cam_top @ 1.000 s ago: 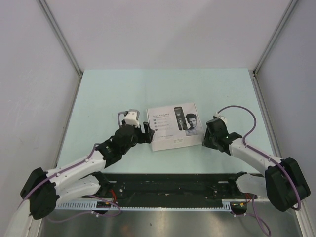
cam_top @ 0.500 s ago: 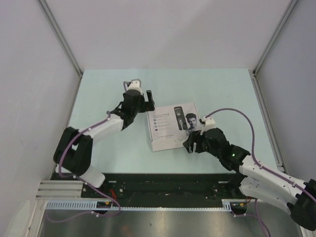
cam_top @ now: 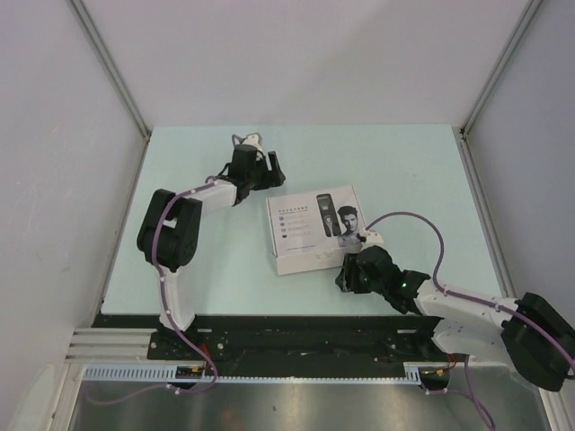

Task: Sort the hair-cutting tools
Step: Close the storage box at the center of the board.

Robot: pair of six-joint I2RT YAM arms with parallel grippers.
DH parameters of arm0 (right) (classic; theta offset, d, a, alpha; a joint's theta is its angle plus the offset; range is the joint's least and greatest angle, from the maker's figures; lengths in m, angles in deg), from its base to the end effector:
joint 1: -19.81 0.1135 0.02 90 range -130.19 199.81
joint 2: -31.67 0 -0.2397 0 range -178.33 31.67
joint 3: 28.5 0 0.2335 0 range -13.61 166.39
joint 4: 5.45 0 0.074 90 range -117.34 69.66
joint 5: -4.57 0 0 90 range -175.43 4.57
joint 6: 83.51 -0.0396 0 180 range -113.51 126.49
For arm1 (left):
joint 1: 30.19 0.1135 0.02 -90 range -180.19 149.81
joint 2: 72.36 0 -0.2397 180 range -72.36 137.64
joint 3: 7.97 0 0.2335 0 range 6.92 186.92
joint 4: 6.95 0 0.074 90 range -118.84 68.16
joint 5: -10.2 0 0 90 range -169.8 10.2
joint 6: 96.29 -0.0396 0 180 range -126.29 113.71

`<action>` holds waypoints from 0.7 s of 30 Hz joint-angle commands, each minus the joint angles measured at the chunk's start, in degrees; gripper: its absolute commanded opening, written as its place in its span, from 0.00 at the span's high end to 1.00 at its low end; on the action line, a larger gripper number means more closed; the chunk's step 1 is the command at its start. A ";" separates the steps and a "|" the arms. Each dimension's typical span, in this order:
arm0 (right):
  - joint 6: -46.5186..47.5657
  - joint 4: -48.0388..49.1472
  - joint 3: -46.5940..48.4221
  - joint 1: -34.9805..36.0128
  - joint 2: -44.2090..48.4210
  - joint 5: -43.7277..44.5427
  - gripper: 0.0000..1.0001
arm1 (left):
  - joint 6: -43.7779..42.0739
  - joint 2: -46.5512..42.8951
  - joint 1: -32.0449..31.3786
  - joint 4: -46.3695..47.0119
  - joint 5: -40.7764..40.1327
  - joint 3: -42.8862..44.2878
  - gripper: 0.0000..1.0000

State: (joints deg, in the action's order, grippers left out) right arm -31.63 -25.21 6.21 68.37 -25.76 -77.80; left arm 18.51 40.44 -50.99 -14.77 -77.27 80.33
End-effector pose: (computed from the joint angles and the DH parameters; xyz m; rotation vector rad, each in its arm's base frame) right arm 0.1296 0.1389 0.1488 -0.1472 2.3801 0.6046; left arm 0.3933 -0.1513 0.1769 -0.0495 2.1776 -0.5091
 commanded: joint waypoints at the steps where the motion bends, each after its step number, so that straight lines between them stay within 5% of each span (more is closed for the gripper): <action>1: -3.18 4.33 0.23 -0.13 -6.28 5.11 0.47 | 5.43 0.76 2.25 0.31 5.38 -0.01 0.25; 11: -2.22 13.65 1.37 -5.48 -17.89 1.33 0.48 | 0.43 -4.06 2.16 0.66 12.94 -7.92 0.46; 21: 5.78 14.53 4.71 -16.82 -19.82 -2.63 0.46 | 2.36 -16.98 1.73 9.18 15.40 -24.08 0.48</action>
State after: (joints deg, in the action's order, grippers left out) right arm -30.65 -8.09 9.22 54.97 -42.81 -80.57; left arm 20.46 29.05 -48.48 -9.52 -66.78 61.05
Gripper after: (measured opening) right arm 0.523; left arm 0.514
